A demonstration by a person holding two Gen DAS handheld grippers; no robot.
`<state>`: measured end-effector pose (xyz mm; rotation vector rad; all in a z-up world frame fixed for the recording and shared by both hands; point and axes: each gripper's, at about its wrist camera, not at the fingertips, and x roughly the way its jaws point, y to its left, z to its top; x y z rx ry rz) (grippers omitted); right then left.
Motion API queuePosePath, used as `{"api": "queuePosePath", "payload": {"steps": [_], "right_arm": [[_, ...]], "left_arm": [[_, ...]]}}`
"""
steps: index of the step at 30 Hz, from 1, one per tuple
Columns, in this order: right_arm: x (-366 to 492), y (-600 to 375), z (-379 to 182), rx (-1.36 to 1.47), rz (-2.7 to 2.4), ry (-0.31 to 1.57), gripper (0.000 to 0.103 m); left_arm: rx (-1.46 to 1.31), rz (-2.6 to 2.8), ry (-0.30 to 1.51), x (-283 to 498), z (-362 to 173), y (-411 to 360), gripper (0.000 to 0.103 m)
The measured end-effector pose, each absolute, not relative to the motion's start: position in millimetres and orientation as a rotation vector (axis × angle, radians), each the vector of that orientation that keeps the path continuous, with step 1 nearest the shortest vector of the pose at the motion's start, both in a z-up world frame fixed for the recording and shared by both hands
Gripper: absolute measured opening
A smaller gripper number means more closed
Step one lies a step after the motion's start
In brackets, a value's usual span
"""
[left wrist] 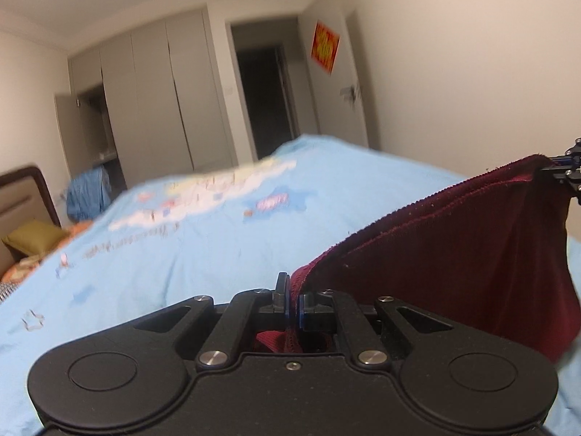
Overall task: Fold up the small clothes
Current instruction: 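Lift the hem with both grippers and carry it over toward the collar, then lower the hem onto the sweater and open both grippers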
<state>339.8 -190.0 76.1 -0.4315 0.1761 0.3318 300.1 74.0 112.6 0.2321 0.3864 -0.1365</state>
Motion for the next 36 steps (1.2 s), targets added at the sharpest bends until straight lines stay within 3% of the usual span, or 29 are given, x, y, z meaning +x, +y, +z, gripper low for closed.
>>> {"api": "queuePosePath", "payload": {"steps": [8,22,26,27,28,29,30,32,36], "right_arm": [[419.6,-178.2,20.0,-0.404,0.338,0.331,0.01],[486.8,-177.6,-38.7,-0.336,0.341,0.455,0.01],[487.4,-178.7,-50.1,-0.333,0.346,0.472,0.014],[487.4,-179.7,-50.3,-0.327,0.352,0.475,0.018],[487.0,-180.4,-50.5,-0.321,0.355,0.474,0.029],[485.2,-180.6,-49.5,-0.318,0.36,0.471,0.042],[482.1,-181.4,-48.7,-0.321,0.362,0.464,0.049],[476.3,-182.2,-45.9,-0.338,0.359,0.445,0.075],[460.9,-184.9,-38.6,-0.376,0.343,0.406,0.091]], "left_arm": [[0.198,-0.116,0.541,388.6,50.6,87.3,0.004],[0.139,-0.106,0.678,448.4,-9.1,90.1,0.006],[0.117,-0.108,0.691,449.7,-13.4,94.5,0.024],[0.108,-0.107,0.694,449.8,-13.1,95.9,0.036],[0.096,-0.108,0.699,450.0,-12.8,97.9,0.043],[0.082,-0.107,0.7,449.6,-12.3,99.7,0.06],[0.071,-0.105,0.695,447.9,-11.5,101.4,0.074],[0.07,-0.094,0.68,441.4,-9.1,102.2,0.082],[0.106,-0.046,0.644,424.5,-2.2,100.4,0.098]]}}
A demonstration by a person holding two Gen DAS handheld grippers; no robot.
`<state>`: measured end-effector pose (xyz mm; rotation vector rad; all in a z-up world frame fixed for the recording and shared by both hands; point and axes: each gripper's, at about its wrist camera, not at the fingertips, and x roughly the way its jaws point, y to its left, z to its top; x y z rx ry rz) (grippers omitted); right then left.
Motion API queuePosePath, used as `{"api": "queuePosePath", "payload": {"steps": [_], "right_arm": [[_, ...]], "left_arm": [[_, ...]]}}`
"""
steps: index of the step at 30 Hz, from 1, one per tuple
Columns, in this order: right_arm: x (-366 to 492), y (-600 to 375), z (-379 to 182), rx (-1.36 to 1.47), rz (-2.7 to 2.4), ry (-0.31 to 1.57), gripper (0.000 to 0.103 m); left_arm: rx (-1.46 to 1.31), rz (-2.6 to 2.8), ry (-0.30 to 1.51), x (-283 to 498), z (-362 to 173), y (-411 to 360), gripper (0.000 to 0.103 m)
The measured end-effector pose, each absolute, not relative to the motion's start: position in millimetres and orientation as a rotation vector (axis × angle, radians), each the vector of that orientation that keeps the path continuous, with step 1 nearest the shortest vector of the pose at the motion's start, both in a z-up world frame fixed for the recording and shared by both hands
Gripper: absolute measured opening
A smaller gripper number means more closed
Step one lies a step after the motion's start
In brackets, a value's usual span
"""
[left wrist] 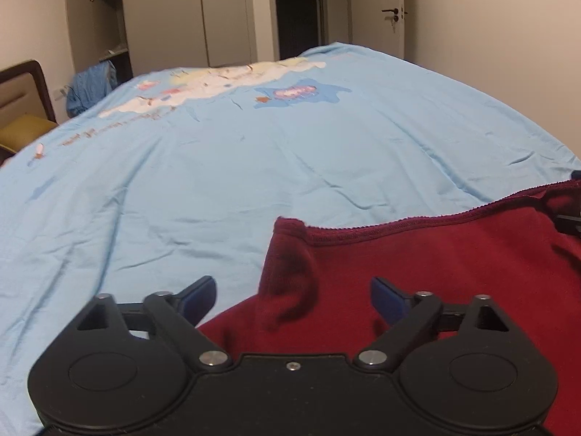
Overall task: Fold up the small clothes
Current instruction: 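Lower the hem onto the sweater and open both grippers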
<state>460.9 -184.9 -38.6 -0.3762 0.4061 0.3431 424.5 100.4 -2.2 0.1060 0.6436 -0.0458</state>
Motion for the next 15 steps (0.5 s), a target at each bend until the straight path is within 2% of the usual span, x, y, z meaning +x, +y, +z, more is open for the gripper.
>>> {"api": "queuePosePath", "payload": {"steps": [7,15], "right_arm": [[423.6,-181.5,-29.8,-0.423,0.443,0.345,0.097],[460.8,-169.4,-42.2,-0.323,0.552,0.48,0.1]], "left_arm": [[0.114,-0.127,0.547,397.6,8.6,87.2,0.101],[0.057,-0.258,0.564,423.7,-7.3,68.1,0.101]]}}
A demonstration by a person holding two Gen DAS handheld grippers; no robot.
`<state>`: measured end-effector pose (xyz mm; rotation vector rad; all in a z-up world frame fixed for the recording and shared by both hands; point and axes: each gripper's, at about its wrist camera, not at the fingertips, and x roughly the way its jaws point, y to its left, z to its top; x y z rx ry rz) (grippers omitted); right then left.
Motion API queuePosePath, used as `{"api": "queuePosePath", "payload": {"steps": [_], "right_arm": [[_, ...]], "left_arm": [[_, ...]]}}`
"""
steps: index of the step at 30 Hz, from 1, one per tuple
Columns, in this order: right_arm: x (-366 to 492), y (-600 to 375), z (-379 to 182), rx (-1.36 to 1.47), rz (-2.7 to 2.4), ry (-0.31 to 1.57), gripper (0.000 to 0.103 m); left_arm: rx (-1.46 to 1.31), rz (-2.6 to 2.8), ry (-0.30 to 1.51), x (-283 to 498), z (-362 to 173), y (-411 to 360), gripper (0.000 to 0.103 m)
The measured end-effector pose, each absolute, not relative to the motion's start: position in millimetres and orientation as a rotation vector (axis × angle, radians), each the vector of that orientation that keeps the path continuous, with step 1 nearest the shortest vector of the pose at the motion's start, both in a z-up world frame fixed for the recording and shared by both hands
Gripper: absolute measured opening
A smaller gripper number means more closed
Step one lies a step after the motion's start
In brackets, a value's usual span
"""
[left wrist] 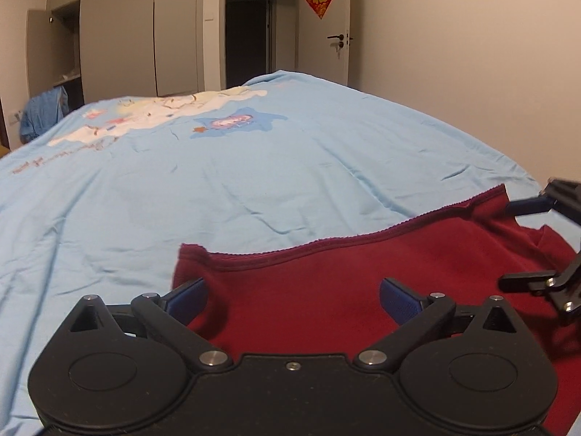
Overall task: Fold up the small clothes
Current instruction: 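Lower the hem onto the sweater and open both grippers, then move the left tool to the edge of the folded sweater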
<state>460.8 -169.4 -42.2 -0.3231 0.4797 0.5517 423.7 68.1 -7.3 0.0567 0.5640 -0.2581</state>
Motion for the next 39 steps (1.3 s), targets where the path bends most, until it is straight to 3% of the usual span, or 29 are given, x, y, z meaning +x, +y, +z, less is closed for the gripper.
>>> {"api": "queuePosePath", "payload": {"steps": [11,33,39], "right_arm": [[516.1,-227.6,-82.2,0.068,0.441,0.592,0.102],[505.8,-240.8,-91.2,0.116,0.45,0.523,0.103],[497.0,-230.7,-77.3,0.045,0.406,0.533,0.103]], "left_arm": [[-0.191,-0.185,0.61,459.7,-54.5,112.6,0.102],[-0.174,-0.174,0.562,456.8,-68.7,109.8,0.102],[-0.116,-0.13,0.559,446.1,-35.4,107.4,0.102]]}}
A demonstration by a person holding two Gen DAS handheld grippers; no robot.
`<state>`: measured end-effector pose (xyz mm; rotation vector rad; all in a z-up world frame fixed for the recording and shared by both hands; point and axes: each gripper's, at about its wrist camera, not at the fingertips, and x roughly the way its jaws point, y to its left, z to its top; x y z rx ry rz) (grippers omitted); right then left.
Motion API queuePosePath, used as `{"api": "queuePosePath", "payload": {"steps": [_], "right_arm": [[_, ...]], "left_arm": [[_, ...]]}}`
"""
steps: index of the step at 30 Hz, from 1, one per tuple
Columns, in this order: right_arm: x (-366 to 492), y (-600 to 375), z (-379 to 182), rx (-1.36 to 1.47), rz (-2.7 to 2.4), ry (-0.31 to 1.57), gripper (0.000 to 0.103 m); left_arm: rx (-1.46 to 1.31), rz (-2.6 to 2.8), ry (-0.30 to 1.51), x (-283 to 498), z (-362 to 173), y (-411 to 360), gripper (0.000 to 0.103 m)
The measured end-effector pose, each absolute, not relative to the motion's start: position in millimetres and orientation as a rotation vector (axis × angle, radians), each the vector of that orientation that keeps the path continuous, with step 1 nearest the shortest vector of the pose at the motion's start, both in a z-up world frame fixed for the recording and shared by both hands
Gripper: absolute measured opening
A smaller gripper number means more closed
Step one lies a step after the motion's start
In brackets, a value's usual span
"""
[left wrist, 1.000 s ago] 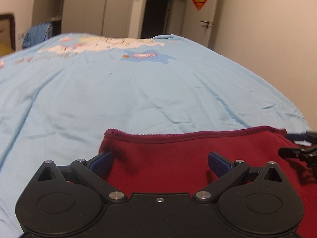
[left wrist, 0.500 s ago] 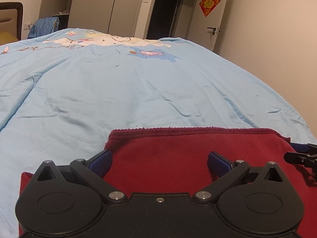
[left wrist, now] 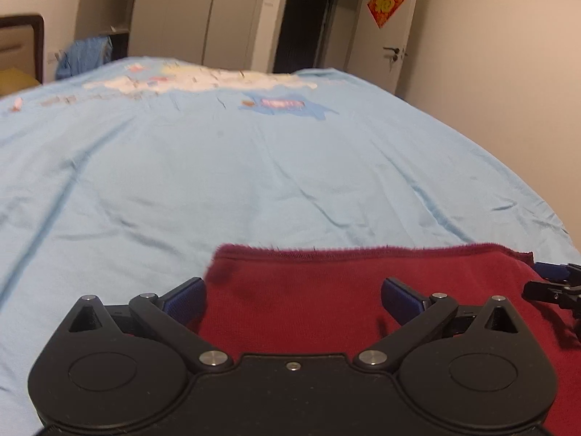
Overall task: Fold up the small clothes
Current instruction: 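Move the left tool to the edge of the folded sweater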
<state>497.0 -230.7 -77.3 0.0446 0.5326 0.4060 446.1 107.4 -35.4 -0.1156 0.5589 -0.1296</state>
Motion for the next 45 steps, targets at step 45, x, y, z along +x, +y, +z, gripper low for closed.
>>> {"api": "queuePosePath", "payload": {"steps": [45], "right_arm": [[325.1,-123.1,-123.2,-0.084,0.255,0.296,0.103]], "left_arm": [[-0.59,-0.015,0.528,241.1,-67.1,130.2,0.102]]}}
